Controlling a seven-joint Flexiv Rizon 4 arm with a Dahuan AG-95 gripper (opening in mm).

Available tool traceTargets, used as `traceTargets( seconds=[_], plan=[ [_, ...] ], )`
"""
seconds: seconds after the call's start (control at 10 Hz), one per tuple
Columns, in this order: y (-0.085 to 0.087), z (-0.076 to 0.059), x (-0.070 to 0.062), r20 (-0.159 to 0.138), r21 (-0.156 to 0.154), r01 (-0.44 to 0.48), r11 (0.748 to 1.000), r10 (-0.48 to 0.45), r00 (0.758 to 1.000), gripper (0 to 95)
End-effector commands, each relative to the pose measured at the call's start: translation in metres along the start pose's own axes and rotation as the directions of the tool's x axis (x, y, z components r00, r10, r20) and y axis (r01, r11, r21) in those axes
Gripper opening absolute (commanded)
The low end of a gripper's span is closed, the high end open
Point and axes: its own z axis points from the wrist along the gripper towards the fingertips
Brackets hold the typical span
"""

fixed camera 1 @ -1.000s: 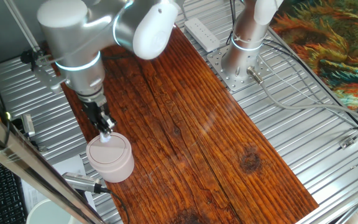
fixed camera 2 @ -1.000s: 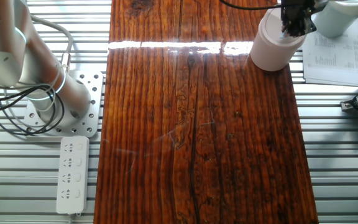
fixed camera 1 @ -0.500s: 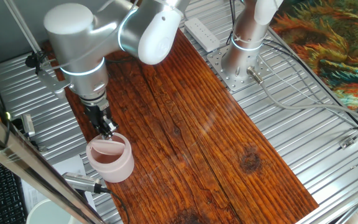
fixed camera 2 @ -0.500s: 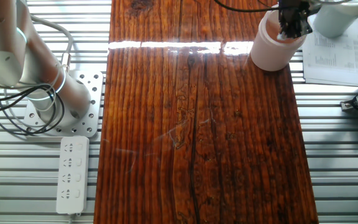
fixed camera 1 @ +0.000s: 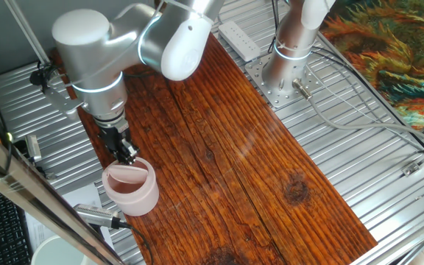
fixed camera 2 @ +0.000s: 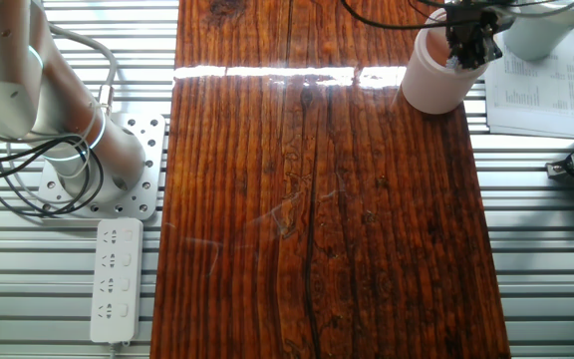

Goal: Put the garbage in the trash can

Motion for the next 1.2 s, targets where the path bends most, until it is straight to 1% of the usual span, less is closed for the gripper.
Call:
traceTargets(
  seconds=[0.1,0.4,0.5,0.6,0.7,0.9,1.0,1.2],
  plan=[
    [0.0,-0.001,0.001,-0.002,-0.001,0.015,1.0,-0.015,1.0,57.0],
    [0.003,-0.009,0.001,-0.012,0.002,0.013,1.0,-0.013,1.0,57.0],
    [0.002,-0.013,0.001,-0.025,0.007,0.018,1.0,-0.018,1.0,57.0],
    [0.0,-0.018,0.002,-0.037,0.005,0.023,1.0,-0.023,0.999,57.0],
    [-0.004,-0.024,0.003,-0.045,0.008,0.033,0.999,-0.032,0.998,38.0],
    [-0.017,-0.035,0.006,-0.073,0.013,0.055,0.998,-0.054,0.996,38.0],
    [-0.026,-0.04,0.009,-0.099,0.029,0.071,0.997,-0.068,0.993,38.0],
    [-0.038,-0.045,0.015,-0.12,0.042,0.08,0.996,-0.074,0.99,0.0]
  ],
)
